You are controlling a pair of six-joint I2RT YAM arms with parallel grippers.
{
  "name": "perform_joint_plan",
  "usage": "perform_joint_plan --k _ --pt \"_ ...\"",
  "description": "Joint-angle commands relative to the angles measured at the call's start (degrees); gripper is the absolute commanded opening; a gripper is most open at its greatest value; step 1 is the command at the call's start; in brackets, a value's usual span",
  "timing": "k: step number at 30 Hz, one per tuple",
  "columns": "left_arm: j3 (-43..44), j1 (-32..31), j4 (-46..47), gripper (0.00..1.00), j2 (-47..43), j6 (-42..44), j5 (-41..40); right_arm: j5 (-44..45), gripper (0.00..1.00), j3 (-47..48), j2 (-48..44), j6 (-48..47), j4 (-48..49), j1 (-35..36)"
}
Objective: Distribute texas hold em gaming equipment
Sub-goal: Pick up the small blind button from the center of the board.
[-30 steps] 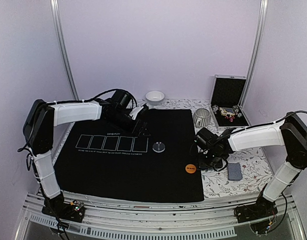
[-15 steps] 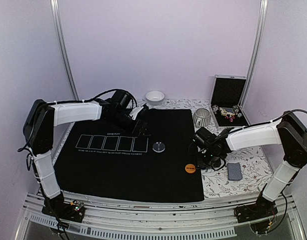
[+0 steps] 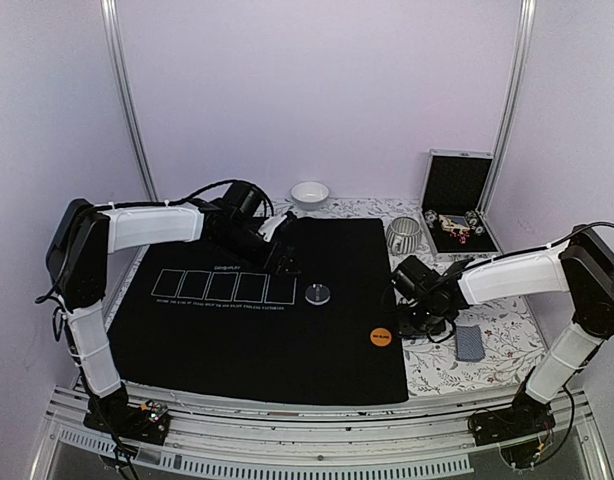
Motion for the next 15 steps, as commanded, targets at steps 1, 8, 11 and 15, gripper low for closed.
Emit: perform_joint_plan --k 1,8,11,15 --pt "-0.6 -0.4 0.7 0.98 -0.4 0.1 -0.5 -1.5 0.44 -2.6 -1.8 0.2 -3.4 -0.6" --pt "-0.6 -0.6 0.7 0.98 -1.9 -0.1 -0.8 -2.5 0.41 -2.5 -6.4 -1.3 -6.2 -0.2" --pt "-0.7 -0.9 0.7 0.98 -2.7 -0.5 -0.7 -2.5 0.4 -2.2 -8.2 -2.5 -7.4 1.1" --pt "-1.2 -2.0 1.2 0.97 -4.4 -1.2 0.5 -2.4 0.4 -0.5 -10.3 -4.9 -7.9 4.9"
